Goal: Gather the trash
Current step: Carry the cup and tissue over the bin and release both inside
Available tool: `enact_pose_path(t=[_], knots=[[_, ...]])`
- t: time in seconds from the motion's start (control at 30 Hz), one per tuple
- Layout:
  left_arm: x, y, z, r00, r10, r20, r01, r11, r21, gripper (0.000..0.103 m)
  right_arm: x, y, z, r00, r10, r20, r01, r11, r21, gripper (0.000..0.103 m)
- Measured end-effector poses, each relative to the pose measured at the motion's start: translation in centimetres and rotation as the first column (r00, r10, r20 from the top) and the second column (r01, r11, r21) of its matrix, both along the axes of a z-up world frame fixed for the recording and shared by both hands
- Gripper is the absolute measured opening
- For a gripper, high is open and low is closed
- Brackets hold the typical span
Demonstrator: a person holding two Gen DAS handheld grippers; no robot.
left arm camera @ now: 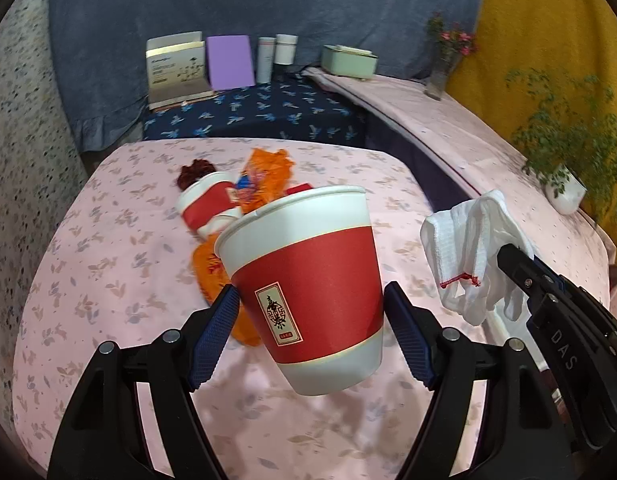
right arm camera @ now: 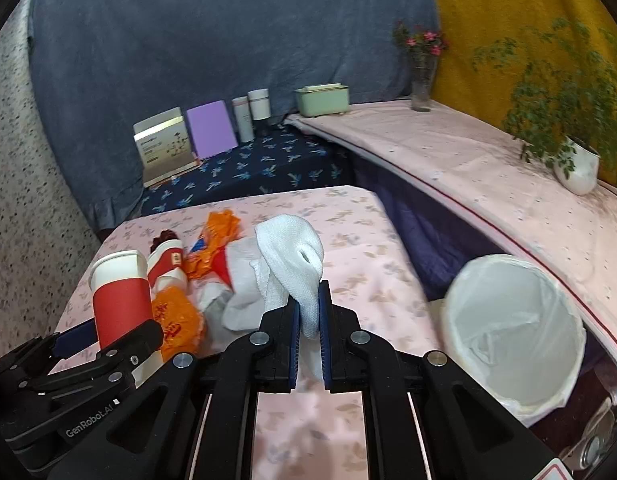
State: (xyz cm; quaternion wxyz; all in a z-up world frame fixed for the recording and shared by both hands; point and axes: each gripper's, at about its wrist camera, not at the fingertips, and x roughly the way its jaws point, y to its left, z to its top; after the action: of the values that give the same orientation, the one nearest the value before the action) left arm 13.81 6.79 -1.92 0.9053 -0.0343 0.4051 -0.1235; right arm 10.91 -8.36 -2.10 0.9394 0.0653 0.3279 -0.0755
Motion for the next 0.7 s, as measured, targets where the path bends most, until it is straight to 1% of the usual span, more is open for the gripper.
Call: enact_pose_path(t=[0.2,0.37,0.47,0.7], knots=[[-1.7,-4.7,1.0,0.996,-0.085,0.024,0.084,0.996,0.012,0.071,-3.1,-4.3,0.6,0.996,-0.086,0.018,0.086,0.996,0.002,0.008],[-3.0,-8.9,1.2,0.985,-0.171,0.035,0.170,0.985,0.026,0.071,-5.6,-8.2,0.6,0.985,-0.169,0.022,0.169,0.986,0.012,0.008],[-3.6,-11.5,1.3,0.973,-0.228,0.042,0.227,0.973,0.035,0.071,-7.0,-10.7,0.4,0.975,-0.221,0.019,0.221,0.975,0.019,0.008],[-4.5,-17.8,1.0,0.930,-0.364,0.042,0.362,0.931,0.046,0.071,-9.6,-16.2,-0.5,0.942,-0.335,0.012,0.334,0.942,0.042,0.008]])
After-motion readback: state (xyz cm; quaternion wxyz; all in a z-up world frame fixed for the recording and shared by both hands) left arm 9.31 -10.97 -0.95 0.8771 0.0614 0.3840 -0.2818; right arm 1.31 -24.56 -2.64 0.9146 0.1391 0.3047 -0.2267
